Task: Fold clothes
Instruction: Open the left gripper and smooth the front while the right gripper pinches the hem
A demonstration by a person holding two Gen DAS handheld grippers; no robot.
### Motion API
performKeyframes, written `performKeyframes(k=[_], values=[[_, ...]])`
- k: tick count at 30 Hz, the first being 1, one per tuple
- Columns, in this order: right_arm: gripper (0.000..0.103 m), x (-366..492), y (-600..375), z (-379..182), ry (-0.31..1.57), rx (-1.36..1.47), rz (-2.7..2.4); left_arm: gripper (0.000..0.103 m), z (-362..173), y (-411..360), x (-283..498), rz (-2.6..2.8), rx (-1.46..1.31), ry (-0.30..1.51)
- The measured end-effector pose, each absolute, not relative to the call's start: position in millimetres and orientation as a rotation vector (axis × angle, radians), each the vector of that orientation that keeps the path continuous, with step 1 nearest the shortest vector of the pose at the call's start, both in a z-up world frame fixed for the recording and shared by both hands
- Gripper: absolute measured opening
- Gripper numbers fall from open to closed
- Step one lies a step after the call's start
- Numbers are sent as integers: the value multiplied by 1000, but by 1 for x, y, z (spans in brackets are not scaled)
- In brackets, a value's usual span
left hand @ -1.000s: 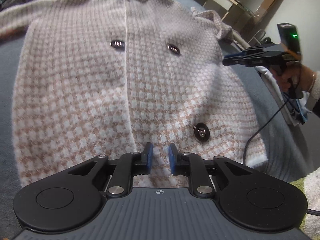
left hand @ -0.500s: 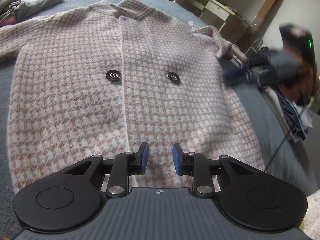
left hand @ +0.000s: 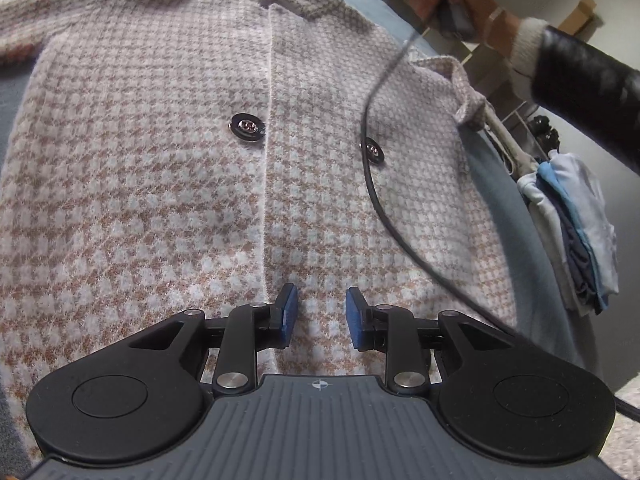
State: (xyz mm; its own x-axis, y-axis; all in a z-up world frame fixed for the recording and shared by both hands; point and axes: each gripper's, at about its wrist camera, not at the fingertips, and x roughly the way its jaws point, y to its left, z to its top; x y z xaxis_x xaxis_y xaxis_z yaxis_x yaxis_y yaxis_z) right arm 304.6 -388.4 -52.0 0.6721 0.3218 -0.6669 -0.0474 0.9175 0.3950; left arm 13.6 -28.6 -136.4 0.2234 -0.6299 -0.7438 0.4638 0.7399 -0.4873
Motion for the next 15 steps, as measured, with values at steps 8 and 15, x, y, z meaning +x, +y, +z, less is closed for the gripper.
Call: performKeyframes(k=[8,15], values=[[45,398,-410,-101,1007,739,116,26,-140,-28,24,-746,-226,1173],[45,436,-387,-111,1192,566,89,27,-138,-34,30,-732,-219,1210]])
